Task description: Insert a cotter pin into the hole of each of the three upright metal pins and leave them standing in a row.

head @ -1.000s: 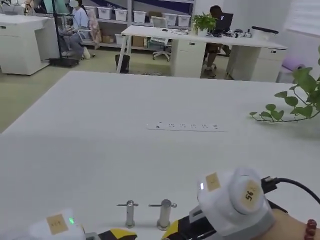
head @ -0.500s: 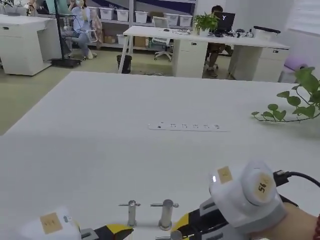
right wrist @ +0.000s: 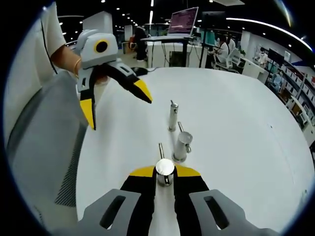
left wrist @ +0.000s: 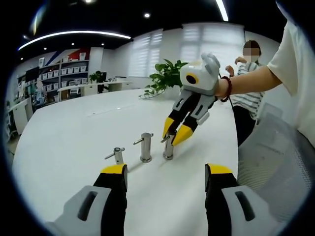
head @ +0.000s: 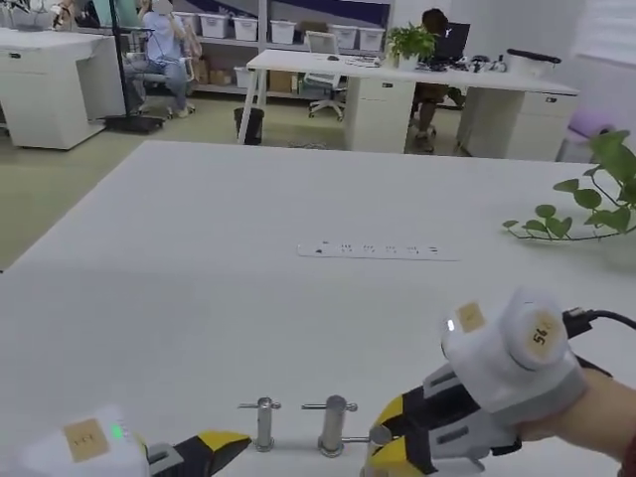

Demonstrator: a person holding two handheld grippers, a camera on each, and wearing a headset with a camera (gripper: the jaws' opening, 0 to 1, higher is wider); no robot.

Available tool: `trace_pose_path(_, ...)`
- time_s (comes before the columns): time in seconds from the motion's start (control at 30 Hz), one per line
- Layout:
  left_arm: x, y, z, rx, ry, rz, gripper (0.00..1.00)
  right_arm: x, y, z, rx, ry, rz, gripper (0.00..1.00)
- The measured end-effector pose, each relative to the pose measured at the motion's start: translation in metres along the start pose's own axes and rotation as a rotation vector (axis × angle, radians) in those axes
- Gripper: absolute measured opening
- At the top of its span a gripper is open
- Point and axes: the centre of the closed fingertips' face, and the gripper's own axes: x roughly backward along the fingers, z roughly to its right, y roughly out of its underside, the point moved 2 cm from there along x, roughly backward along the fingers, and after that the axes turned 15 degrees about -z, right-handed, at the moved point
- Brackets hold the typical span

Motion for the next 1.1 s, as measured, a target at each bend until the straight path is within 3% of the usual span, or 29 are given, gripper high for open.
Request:
trace_pose_path(0.43, 0.008, -0.003, -0.010, 0.015, -0.022, 0.014, 0.74, 0.004, 0.010, 0.019, -0.016, 0.012, -0.018, 0.13)
trace_pose_path(1.1, 0.010, 0.000, -0.011, 0.036, -0.031, 0.012, 0.74, 0.004, 0.018, 0.039, -0.032, 0.011, -0.017, 0.13)
